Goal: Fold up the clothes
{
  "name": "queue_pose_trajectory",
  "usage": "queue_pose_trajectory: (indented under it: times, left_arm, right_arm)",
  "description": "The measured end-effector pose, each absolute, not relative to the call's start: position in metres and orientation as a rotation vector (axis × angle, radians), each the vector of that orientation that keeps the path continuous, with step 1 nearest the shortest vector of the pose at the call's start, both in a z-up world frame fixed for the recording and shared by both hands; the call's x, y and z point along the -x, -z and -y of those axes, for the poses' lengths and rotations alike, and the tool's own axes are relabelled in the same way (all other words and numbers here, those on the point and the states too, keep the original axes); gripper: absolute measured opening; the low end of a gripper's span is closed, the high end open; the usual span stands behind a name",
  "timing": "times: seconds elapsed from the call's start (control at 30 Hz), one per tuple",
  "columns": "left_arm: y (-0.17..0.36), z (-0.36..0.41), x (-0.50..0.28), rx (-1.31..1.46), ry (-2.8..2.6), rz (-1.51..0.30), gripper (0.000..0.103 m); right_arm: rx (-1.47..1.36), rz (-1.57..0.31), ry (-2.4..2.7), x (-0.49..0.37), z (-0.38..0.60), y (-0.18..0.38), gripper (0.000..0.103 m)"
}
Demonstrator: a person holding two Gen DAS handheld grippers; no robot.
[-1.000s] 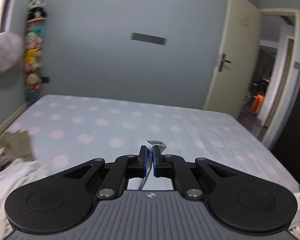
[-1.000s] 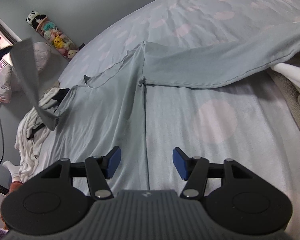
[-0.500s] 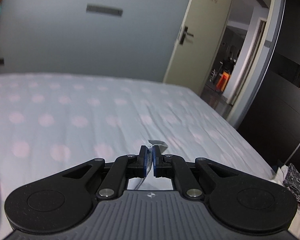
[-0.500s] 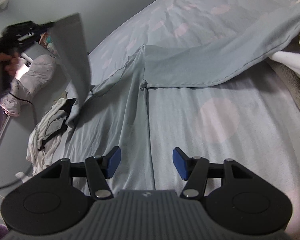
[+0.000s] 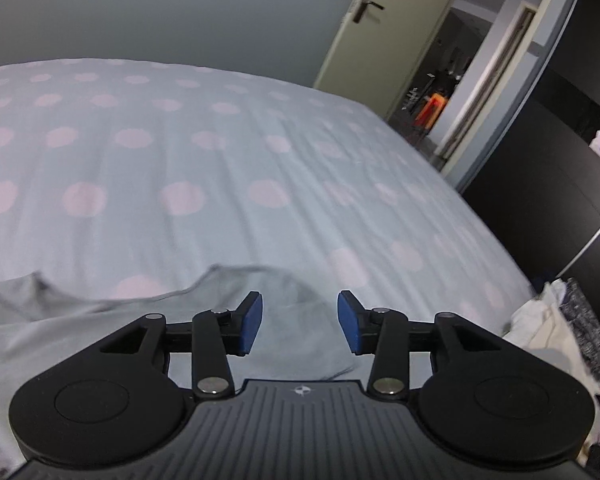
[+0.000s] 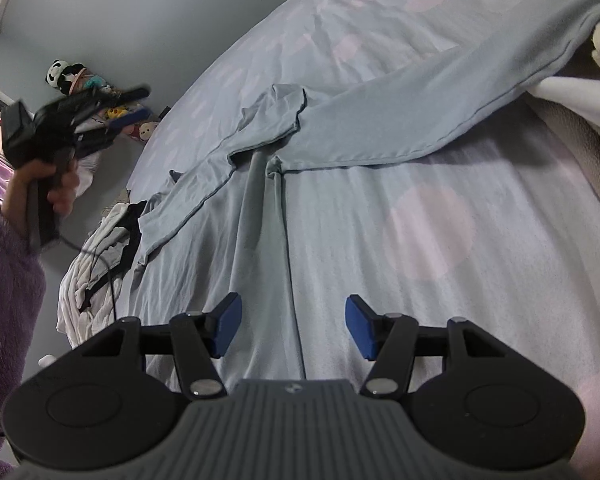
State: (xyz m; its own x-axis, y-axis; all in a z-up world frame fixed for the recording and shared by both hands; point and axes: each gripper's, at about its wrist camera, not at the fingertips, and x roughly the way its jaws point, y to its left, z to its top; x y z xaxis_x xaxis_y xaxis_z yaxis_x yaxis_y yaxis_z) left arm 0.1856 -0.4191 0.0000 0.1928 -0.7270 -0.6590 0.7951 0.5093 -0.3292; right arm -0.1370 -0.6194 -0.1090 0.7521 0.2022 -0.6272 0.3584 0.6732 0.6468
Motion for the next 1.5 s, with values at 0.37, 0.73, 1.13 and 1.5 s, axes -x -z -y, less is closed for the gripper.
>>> queue_pose_trajectory:
  times: [0.37, 0.73, 1.13, 1.5]
  left_arm:
    - [0.000, 0.283, -0.212, -0.193, 0.841, -0.812, 0.040]
    - [0.063, 0.223, -0.193, -0.483, 0.767, -0.784, 0.040]
    - [0.118, 0.253, -0.196, -0.709, 0.744, -0.684, 0.014]
    - [0.098, 0.206, -0.222, -0.489, 0.700, -0.744, 0.004]
  right_arm:
    - [-0.827, -0.772, 0.134, 0.133, 0.617, 0.109, 0.061]
    - [-0.796, -0.819, 0.181, 0.129, 0.614, 0.110, 0.061]
    - [-0.787, -0.854, 0.214, 0.123, 0.614, 0.114, 0.061]
    - [-0.784, -0.885, 0.223, 0.120, 0.614, 0.118, 0.061]
